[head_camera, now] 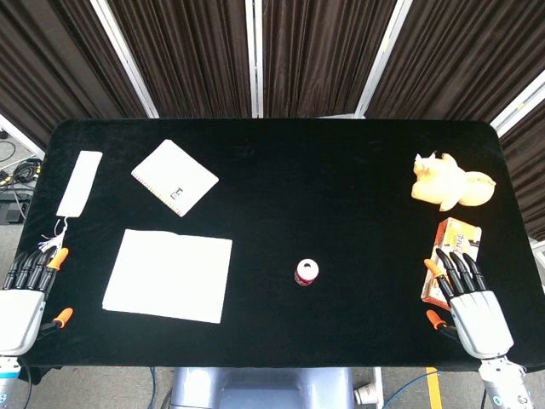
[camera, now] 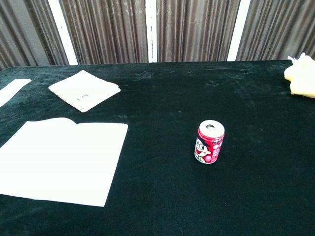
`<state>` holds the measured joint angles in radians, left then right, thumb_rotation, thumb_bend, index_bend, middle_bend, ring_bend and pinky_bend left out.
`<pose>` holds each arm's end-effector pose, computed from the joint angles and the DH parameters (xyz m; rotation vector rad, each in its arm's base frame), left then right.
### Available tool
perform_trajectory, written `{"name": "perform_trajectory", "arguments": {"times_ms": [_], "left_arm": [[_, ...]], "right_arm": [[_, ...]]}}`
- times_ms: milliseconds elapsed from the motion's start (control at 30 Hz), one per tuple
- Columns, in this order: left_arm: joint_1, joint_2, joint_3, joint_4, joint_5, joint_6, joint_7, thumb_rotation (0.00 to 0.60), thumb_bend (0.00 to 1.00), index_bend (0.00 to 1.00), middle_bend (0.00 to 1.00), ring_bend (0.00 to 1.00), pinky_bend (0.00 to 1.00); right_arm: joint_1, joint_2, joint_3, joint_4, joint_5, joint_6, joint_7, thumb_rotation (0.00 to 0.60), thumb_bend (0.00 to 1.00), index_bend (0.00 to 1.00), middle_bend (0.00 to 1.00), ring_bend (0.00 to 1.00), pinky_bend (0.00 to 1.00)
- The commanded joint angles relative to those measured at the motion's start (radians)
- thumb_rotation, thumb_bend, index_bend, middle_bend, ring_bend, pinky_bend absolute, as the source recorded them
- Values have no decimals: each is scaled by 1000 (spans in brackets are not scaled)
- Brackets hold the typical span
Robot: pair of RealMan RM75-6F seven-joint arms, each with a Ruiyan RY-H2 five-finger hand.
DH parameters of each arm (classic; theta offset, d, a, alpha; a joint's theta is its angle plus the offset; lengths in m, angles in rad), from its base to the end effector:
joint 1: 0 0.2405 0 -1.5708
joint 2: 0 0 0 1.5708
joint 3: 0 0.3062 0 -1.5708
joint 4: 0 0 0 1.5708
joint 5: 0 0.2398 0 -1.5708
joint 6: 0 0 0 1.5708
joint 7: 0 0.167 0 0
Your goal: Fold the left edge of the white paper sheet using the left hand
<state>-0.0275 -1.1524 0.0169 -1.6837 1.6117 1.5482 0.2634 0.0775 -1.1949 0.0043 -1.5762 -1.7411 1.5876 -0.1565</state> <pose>-0.3431 0.1722 0.1280 -1.4961 -0.7690 -0.8062 -0.3301 -0.1917 0.1224 1.5703 -0.6679 0.9855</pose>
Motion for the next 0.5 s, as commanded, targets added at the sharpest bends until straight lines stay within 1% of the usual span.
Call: {"name": "perform_trajectory", "arguments": {"times_ms": [33, 167, 367, 500], "left_arm": [[-3, -3, 1, 1, -6, -11, 7, 600, 192, 0, 0, 0, 0], [-8, -8, 5, 2, -18, -33, 19, 600, 192, 0, 0, 0, 0], [-22, -30, 24, 17, -22, -87, 66, 600, 192, 0, 0, 0, 0], [-41, -64, 37, 48, -42, -153, 111, 600, 192, 0, 0, 0, 0]], "right_arm": [[0, -2, 0, 3, 1, -1, -3, 600, 101, 119, 0, 0, 17], [-1, -2, -1, 1, 1, 1, 2, 600, 101, 118, 0, 0, 17], [-5, 3, -3, -1, -4, 11, 12, 600, 101, 119, 0, 0, 17], [-8, 9, -4, -8, -13, 24, 21, 600, 101, 119, 0, 0, 17]]}}
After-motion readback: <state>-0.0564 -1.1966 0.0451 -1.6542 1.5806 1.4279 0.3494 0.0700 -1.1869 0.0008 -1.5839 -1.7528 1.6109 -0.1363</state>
